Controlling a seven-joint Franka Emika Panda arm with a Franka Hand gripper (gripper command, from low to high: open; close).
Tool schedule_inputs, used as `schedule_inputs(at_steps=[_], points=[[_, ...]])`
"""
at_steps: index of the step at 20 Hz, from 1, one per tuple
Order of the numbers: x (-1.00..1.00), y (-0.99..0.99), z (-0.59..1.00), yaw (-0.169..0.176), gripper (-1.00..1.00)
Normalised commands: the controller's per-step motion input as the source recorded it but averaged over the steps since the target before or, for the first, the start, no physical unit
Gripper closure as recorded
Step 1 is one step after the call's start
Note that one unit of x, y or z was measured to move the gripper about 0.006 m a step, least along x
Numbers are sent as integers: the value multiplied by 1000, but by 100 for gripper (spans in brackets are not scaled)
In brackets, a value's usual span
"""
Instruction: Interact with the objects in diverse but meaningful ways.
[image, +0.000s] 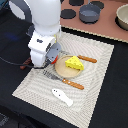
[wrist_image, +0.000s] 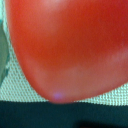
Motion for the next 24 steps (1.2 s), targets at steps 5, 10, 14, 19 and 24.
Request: schedule_inputs(at_steps=[5, 10, 14, 19, 24], points=[[-123, 0, -83, 0, 100], [45, 78, 69, 0, 100], [286, 179, 309, -28, 100], [241, 194, 277, -32, 100], [139, 169, 138, -3, 100]])
